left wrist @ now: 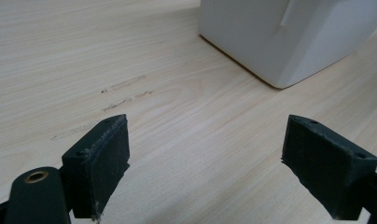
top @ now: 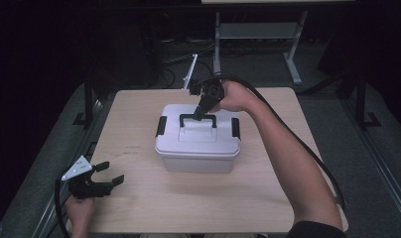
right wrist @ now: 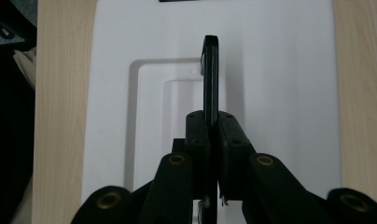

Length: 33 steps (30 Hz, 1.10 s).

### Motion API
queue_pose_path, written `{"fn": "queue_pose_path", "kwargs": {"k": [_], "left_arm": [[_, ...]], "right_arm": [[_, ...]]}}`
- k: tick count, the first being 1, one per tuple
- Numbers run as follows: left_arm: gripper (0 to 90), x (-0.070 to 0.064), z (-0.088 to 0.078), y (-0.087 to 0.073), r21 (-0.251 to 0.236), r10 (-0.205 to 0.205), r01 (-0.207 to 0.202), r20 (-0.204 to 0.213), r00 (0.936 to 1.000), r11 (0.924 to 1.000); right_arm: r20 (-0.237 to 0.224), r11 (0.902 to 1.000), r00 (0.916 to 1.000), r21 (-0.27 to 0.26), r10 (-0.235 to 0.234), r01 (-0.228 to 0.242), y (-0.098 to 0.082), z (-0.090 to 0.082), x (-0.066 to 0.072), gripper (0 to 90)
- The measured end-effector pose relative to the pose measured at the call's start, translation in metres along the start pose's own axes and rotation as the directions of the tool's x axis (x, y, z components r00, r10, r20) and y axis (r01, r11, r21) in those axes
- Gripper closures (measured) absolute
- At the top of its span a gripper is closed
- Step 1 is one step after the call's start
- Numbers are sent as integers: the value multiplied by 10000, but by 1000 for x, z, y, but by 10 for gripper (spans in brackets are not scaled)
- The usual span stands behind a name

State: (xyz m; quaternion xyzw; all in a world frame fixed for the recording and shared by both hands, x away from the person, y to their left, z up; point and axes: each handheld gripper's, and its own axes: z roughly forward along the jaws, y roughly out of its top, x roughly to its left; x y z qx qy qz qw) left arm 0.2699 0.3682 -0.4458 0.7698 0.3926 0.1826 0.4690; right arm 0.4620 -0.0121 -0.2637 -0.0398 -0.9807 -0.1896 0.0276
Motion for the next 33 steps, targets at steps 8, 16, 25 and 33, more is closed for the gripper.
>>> {"fn": "queue_pose_path", "kwargs": {"k": [8, 16, 25, 33], "left_arm": [[143, 0, 0, 0, -17, -2, 2, 6, 10000, 10000], [143, 0, -1, 0, -29, -44, 44, -5, 10000, 10000], [143, -1, 0, 0, -18, -12, 12, 18, 10000, 10000], [143, -1, 0, 1, -4, -16, 16, 11, 10000, 10000]], "right_arm": [[-5, 10000, 10000, 71, -21, 21, -2, 5, -4, 835], [-72, 10000, 10000, 68, 17, -16, -1, 9, -4, 830], [-26, 9997, 9998, -82, 209, -209, -6, 7, -6, 749], [177, 9987, 9989, -274, 436, -431, -10, 1, -5, 696]]}}
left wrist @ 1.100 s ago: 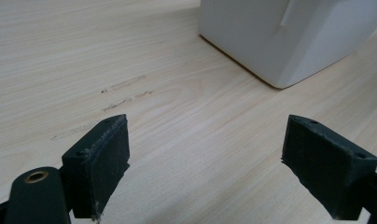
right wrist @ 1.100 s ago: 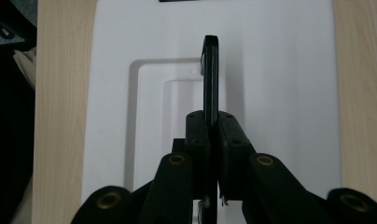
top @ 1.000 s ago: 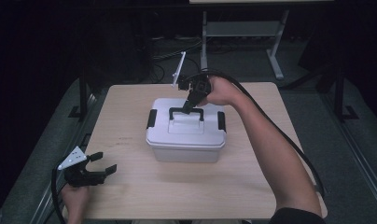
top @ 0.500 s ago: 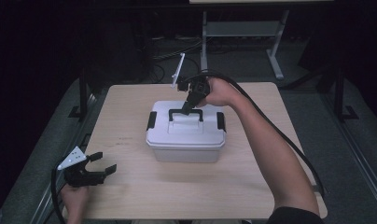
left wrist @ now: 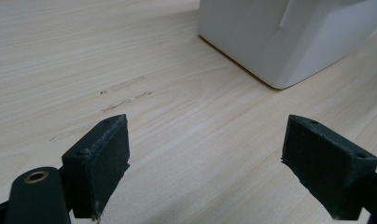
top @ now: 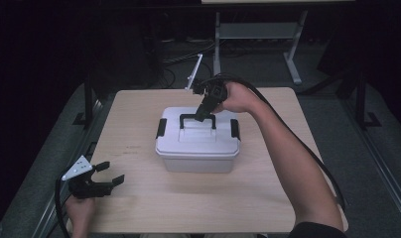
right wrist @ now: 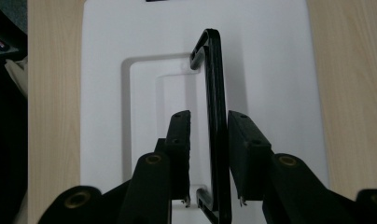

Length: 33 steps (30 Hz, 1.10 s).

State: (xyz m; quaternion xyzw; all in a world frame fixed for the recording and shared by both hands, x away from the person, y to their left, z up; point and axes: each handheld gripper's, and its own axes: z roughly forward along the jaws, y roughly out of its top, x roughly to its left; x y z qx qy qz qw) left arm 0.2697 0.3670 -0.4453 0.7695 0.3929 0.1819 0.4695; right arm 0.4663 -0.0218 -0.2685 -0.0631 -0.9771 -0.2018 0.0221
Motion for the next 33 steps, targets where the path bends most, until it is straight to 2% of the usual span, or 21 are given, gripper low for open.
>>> {"fn": "queue_pose_path", "kwargs": {"k": [14, 33], "left_arm": [[143, -1, 0, 1, 1, 32, -32, -1, 10000, 10000], [143, -1, -3, -1, 8, 76, -76, -34, 10000, 10000]], "right_arm": [[334, 9994, 9990, -197, 292, -286, -11, -16, 2, 642], [627, 9963, 9948, -363, 806, -784, -37, -32, 6, 581]]}}
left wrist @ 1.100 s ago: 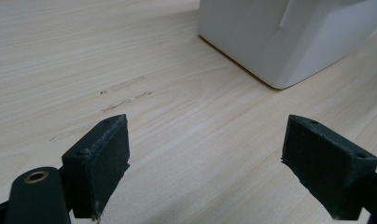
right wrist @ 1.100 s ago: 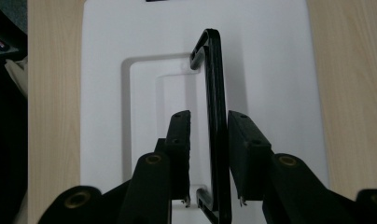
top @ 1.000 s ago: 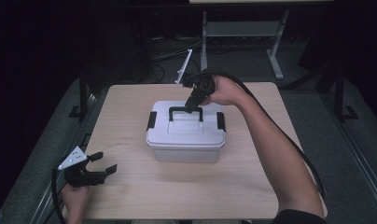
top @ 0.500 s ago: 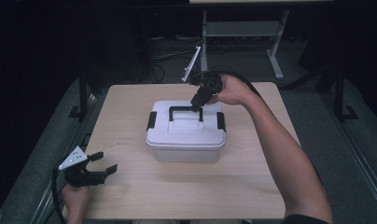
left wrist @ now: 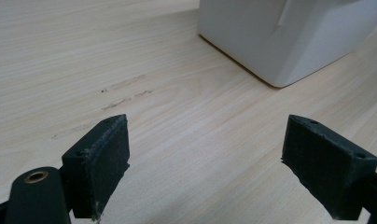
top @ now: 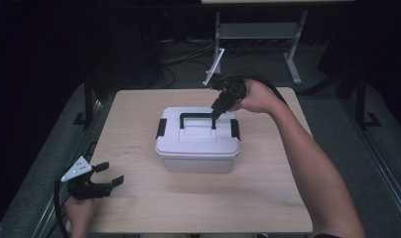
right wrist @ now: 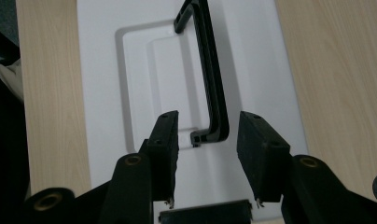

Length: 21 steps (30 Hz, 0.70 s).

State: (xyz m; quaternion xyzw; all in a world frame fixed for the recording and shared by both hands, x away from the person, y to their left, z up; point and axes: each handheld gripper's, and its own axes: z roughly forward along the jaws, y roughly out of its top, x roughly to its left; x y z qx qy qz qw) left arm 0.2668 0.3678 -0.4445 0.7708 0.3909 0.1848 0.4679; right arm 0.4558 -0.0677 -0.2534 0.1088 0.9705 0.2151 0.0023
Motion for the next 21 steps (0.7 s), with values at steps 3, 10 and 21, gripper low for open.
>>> {"fn": "queue_pose_path", "kwargs": {"k": [3, 10, 21], "left_arm": [[143, -1, 0, 0, 22, 27, -27, -8, 10000, 10000], [143, -1, 1, 1, 44, 41, -41, 6, 10000, 10000], [143, -2, 1, 0, 48, 10, -10, -1, 10000, 10000]], "right_arm": [[44, 9999, 9999, 21, 126, -127, -6, -3, 0, 581], [162, 9995, 9993, 44, 326, -326, -20, -8, 0, 580], [252, 9978, 9975, 34, 656, -657, -37, -13, 1, 568]]}}
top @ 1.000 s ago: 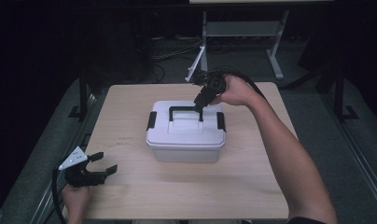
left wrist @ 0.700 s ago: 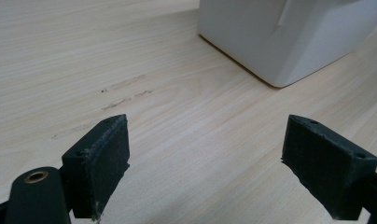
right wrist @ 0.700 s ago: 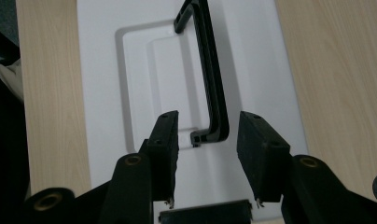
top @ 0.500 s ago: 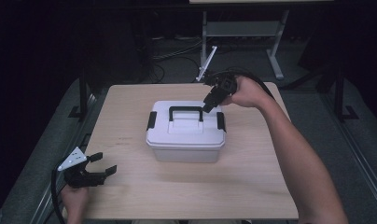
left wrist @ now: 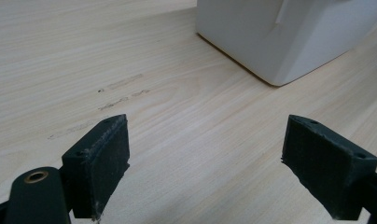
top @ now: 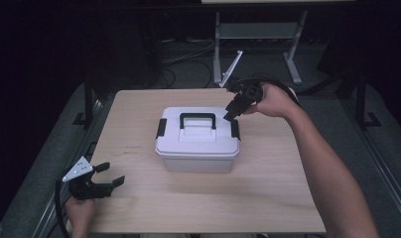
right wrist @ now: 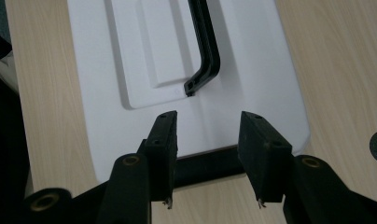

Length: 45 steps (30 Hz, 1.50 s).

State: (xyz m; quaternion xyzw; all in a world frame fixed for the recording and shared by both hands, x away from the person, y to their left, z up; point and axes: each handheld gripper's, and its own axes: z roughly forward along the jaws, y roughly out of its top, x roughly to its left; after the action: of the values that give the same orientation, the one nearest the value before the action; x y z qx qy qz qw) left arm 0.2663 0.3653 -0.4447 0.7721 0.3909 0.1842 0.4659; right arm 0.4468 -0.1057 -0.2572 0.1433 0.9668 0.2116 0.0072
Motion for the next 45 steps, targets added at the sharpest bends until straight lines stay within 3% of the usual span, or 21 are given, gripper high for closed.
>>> {"fn": "queue_pose_path", "kwargs": {"k": [25, 45], "left_arm": [[143, 0, -1, -1, -5, 6, -6, -35, 10000, 10000], [143, -1, -2, -2, 60, 32, -31, -52, 10000, 10000]], "right_arm": [[253, 9980, 9978, -152, 617, -613, -38, -8, -1, 499], [422, 9906, 9904, -418, 1320, -1302, -75, -4, -1, 410]]}}
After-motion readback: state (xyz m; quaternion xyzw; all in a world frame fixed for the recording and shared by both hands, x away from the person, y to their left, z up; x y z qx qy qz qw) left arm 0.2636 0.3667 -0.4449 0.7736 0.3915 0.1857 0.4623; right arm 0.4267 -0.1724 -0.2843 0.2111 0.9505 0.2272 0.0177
